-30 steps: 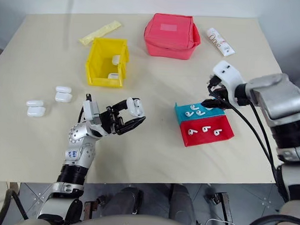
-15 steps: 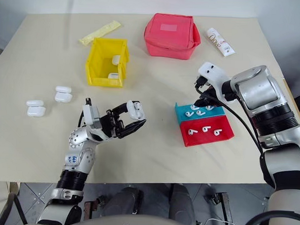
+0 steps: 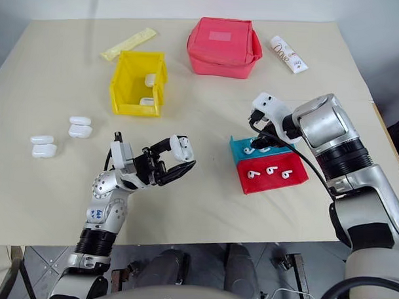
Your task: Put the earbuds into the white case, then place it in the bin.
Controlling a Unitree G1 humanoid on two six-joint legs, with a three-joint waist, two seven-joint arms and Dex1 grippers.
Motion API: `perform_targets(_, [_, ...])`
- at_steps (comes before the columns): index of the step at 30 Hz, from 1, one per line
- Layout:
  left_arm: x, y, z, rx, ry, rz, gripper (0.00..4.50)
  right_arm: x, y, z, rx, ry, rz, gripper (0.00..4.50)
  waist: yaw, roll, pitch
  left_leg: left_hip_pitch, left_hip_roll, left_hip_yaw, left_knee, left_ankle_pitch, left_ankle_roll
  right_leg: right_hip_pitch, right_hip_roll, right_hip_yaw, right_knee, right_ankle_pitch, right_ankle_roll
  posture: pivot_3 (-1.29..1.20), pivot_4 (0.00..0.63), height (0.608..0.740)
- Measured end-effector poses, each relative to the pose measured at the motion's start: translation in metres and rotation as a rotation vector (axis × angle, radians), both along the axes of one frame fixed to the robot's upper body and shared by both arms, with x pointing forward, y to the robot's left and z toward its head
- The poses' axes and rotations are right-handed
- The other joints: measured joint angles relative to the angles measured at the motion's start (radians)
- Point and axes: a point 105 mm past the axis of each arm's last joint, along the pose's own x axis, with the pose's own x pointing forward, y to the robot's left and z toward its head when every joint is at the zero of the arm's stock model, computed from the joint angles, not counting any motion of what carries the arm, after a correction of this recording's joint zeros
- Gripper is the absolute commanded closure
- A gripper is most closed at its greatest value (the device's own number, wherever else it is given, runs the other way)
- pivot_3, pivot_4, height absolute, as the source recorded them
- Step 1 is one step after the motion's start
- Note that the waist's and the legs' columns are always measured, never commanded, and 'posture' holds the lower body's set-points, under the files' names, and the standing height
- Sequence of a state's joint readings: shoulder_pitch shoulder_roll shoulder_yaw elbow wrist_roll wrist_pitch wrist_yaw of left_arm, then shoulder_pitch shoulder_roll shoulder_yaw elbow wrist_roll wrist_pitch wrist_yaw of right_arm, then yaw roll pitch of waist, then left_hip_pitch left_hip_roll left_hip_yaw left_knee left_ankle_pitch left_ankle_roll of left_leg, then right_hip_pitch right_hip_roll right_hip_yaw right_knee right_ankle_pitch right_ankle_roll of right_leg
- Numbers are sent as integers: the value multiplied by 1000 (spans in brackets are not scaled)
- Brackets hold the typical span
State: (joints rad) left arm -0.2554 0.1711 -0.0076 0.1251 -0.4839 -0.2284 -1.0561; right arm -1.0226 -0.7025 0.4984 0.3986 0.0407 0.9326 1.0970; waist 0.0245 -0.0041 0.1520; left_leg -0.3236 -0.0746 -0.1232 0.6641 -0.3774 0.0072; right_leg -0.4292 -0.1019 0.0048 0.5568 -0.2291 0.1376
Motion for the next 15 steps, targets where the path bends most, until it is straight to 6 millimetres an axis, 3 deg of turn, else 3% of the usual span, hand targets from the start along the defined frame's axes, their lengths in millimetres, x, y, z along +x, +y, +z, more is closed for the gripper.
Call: perform_targets(15, [-3, 2, 1, -2, 3, 19, 1676, 8, 2, -2, -7, -18, 4, 2485, -1, 1, -1, 0, 0, 0, 0, 0, 0, 0, 0, 0, 0, 0, 0, 0, 150, 740])
